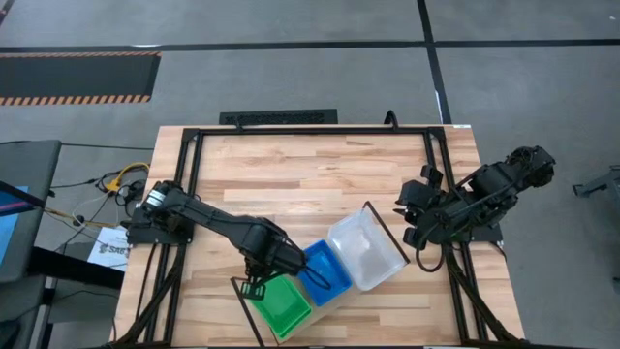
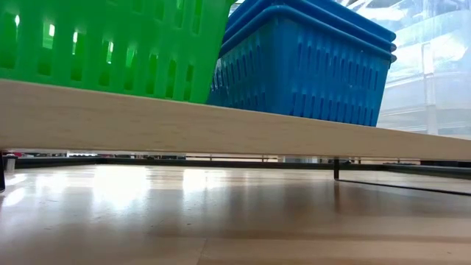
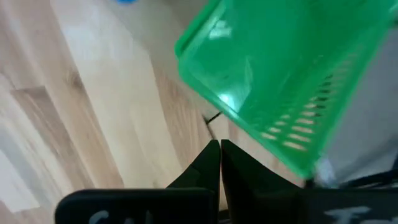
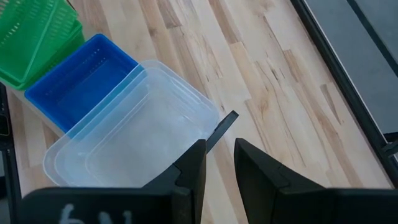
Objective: Stack baskets on shelf by color
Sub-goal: Stack the green basket on top of the other green baskets on the shelf
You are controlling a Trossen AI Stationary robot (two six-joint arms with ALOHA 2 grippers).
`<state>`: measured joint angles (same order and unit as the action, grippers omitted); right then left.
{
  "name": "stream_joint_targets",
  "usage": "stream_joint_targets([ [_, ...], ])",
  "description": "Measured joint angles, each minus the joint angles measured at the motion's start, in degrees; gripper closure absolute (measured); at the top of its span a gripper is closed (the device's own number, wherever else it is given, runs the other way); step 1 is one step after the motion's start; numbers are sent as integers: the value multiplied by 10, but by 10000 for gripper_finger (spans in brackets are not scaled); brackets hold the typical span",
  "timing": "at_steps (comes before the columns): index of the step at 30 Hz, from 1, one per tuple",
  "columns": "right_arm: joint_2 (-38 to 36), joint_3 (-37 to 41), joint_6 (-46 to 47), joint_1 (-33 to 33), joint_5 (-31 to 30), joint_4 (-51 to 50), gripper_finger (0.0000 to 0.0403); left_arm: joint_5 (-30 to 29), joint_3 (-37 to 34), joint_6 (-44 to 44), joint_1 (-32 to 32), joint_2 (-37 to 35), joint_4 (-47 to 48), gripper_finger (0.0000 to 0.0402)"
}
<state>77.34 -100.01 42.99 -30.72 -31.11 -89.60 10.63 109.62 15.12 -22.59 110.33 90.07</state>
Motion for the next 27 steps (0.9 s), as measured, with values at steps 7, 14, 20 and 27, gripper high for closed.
stream_joint_targets([
  [7,0,0,0,0,0,0,297,-10,46,10,0,-53,-41,402],
  [14,0,0,0,0,0,0,297,-13,12,-64,-19,-60,-91,402],
  [20,0,0,1,0,-1,0,297,34,-74,-98,-21,-59,-137,402],
  [27,0,0,1,0,0,0,297,60,-145,-125,-21,-59,-195,402],
])
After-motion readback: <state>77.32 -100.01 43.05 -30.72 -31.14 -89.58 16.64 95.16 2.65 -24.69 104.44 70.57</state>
